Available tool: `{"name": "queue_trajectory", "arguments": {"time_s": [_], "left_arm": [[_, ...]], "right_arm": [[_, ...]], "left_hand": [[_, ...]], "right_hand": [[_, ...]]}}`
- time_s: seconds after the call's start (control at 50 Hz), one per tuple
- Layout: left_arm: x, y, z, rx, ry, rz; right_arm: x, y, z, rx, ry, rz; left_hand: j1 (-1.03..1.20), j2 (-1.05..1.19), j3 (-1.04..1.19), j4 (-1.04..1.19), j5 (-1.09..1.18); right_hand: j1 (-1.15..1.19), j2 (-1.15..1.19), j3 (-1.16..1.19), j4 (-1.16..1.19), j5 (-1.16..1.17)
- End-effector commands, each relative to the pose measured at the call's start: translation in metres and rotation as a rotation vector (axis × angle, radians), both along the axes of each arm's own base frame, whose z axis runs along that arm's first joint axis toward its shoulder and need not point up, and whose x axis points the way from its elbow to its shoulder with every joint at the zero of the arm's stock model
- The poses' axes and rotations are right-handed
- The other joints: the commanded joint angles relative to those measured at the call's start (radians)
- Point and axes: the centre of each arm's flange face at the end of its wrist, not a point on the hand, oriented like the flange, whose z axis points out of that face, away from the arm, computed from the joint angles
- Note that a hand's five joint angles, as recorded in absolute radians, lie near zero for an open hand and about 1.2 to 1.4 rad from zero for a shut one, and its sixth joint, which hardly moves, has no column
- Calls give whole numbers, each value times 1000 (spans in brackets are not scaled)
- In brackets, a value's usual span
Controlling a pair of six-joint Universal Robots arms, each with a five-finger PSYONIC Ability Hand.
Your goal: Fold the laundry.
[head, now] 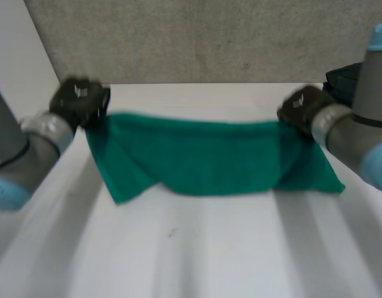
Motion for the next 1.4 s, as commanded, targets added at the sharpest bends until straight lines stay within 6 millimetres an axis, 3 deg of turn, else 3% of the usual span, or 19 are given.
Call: {"name": "queue_trajectory", "arguments": {"time_s": [0.02,0.06,0.1,0.16,0.22,0.3,0.38,0.4,0.52,0.56,0.62,0.64,0.66,0.72,0.86,0.98,1.08,1.24,1.4], "left_arm": [[-14,-48,103,-443,219,30],[-9,-52,126,-548,321,39],[-7,-54,135,-594,386,42],[-1,-54,143,-636,490,51],[5,-52,133,-589,504,74],[7,-44,99,-458,459,87],[7,-27,57,-311,405,82],[7,-23,48,-281,392,75],[9,14,-18,-57,294,31],[10,25,-29,-15,263,25],[13,43,-47,42,184,15],[13,46,-50,49,167,14],[14,51,-54,52,132,9],[16,56,-51,31,95,10],[17,63,-30,-29,105,9],[18,71,-26,-37,106,3],[18,72,-28,-30,106,1],[19,72,-30,-25,104,6],[19,71,-30,-26,104,6]], "right_arm": [[26,-52,85,-544,-412,-41],[24,-53,106,-665,-515,-33],[22,-47,130,-808,-619,-11],[20,-39,136,-880,-650,6],[20,-36,129,-859,-643,12],[20,-34,95,-743,-588,-2],[16,-25,39,-501,-479,-31],[14,-18,18,-409,-438,-40],[1,18,-58,-62,-289,-73],[-1,36,-86,49,-239,-73],[5,57,-111,136,-196,-46],[6,60,-114,147,-192,-42],[6,61,-115,149,-189,-39],[7,58,-111,136,-197,-38],[11,44,-61,18,-183,26],[6,32,-40,43,-39,161],[11,17,-58,99,60,290],[7,-15,-94,119,103,283],[3,-26,-124,171,107,277]], "left_hand": [[249,197,202,195,248],[249,197,202,195,248],[249,197,202,195,248],[249,197,202,195,248],[249,197,202,195,248],[249,197,202,195,248],[249,197,202,195,248],[249,197,202,195,248],[249,197,202,195,248],[249,197,202,195,248],[249,197,202,195,248],[249,197,202,195,248],[249,197,202,195,248],[249,197,202,195,248],[249,197,202,195,248],[249,197,202,195,248],[249,197,202,195,248],[249,197,202,195,248],[249,197,202,195,248]], "right_hand": [[270,216,206,197,234],[270,216,206,197,234],[270,216,206,197,234],[270,216,206,197,234],[270,216,206,197,234],[270,216,206,197,234],[270,216,206,197,234],[270,216,206,197,234],[270,216,206,197,234],[270,216,206,197,234],[270,216,206,197,234],[207,153,143,134,171],[-221,-275,-285,-294,-257],[-952,-1006,-1016,-1025,-988],[-952,-1006,-1016,-1025,-988],[-952,-1006,-1016,-1025,-988],[-878,-932,-942,-951,-913],[-704,-758,-768,-777,-740],[-674,-729,-739,-747,-710]]}}
